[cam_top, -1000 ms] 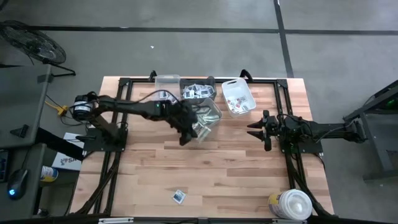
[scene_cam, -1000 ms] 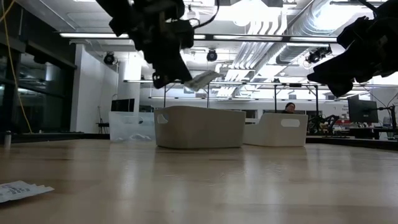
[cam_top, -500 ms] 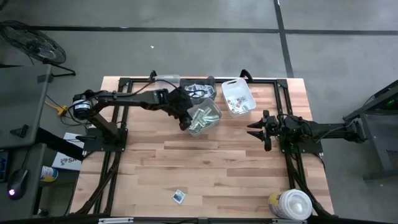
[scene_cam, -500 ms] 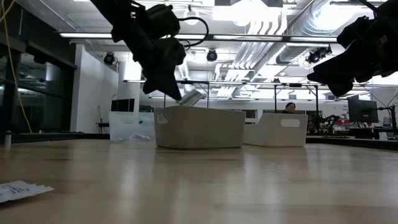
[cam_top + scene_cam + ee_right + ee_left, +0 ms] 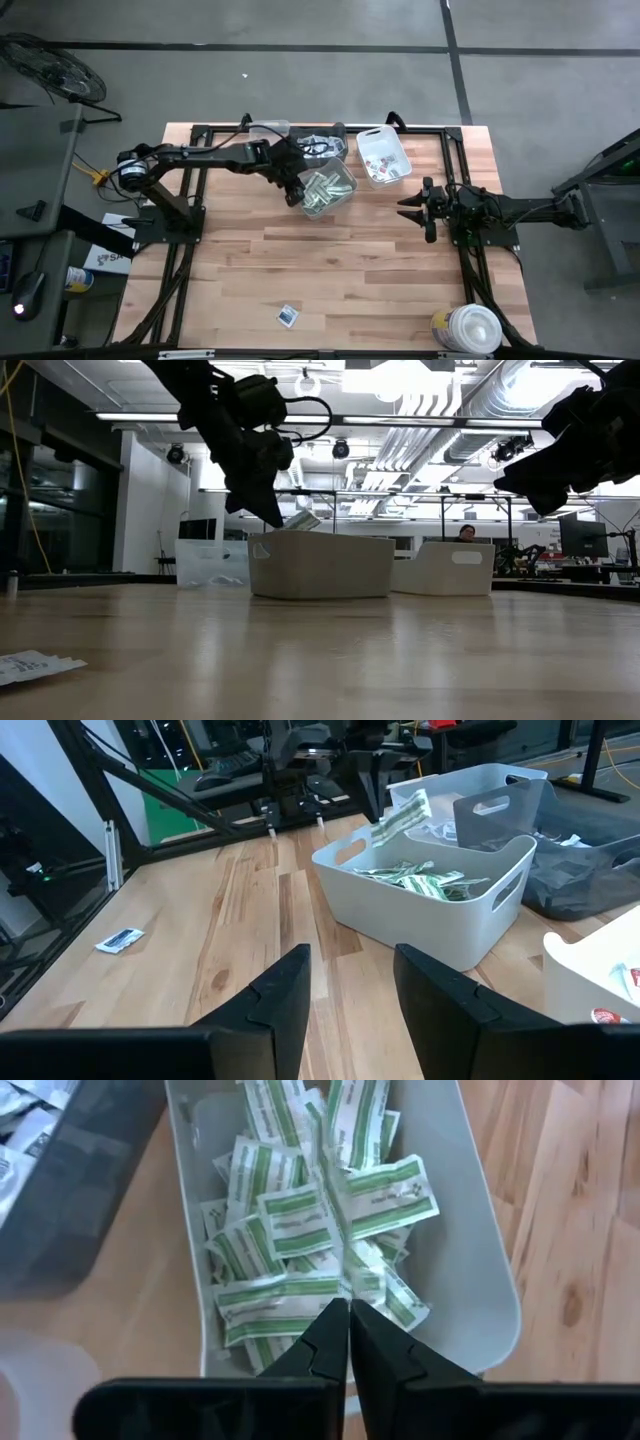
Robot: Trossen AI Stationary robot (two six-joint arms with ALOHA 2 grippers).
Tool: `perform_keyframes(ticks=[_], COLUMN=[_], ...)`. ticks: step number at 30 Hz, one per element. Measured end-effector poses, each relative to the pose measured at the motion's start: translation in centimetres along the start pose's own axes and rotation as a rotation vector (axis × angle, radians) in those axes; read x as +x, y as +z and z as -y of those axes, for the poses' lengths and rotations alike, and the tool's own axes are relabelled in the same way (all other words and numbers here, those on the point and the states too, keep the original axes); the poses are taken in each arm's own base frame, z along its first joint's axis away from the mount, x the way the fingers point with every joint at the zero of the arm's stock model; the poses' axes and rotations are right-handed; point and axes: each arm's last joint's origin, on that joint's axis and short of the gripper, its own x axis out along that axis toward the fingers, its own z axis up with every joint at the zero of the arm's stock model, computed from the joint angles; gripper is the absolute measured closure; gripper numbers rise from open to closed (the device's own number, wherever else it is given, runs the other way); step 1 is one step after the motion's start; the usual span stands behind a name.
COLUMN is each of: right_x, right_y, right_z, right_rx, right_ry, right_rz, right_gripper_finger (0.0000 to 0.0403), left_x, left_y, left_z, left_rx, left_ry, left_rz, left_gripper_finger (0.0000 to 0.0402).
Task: Pick & Place First Aid Supplies
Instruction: Put the bandage pack into the gray bin, then put the alcohol pad into the transparent bin
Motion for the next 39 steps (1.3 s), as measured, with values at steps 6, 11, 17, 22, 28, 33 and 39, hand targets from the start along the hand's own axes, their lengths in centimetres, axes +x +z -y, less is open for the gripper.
perform_keyframes(ticks=[6, 11, 17, 22, 28, 33, 39], right_x=[0.0, 0.0, 0.0, 0.0, 0.0, 0.0, 0.0], right_y=[0.0, 0.0, 0.0, 0.0, 0.0, 0.0, 0.0], right_z=[0.0, 0.0, 0.0, 0.0, 0.0, 0.0, 0.0], right_rx=[0.0, 0.0, 0.0, 0.0, 0.0, 0.0, 0.0], right_ry=[0.0, 0.0, 0.0, 0.0, 0.0, 0.0, 0.0], right_rz=[0.0, 0.0, 0.0, 0.0, 0.0, 0.0, -0.001], right_gripper_finger=[0.0263, 0.0263, 0.0263, 0.0263, 0.0263, 0.0263, 0.0263], left_x=[0.0, 0.0, 0.1, -1.1, -2.5, -3.2, -2.9], left_y=[-0.1, -0.3, -0.9, -2.2, -5.8, -8.8, -11.6], left_z=[0.0, 0.1, 2.5, 6.1, 11.7, 15.6, 19.6], left_rx=[0.033, 0.068, 0.176, 0.301, 0.495, 0.654, 0.795], left_ry=[0.006, 0.02, -0.046, -0.041, -0.04, -0.057, -0.085], left_rz=[-0.008, -0.024, -0.049, -0.067, -0.159, -0.19, -0.13], left_gripper_finger=[0.0351, 0.0307, 0.028, 0.028, 0.028, 0.0279, 0.0279])
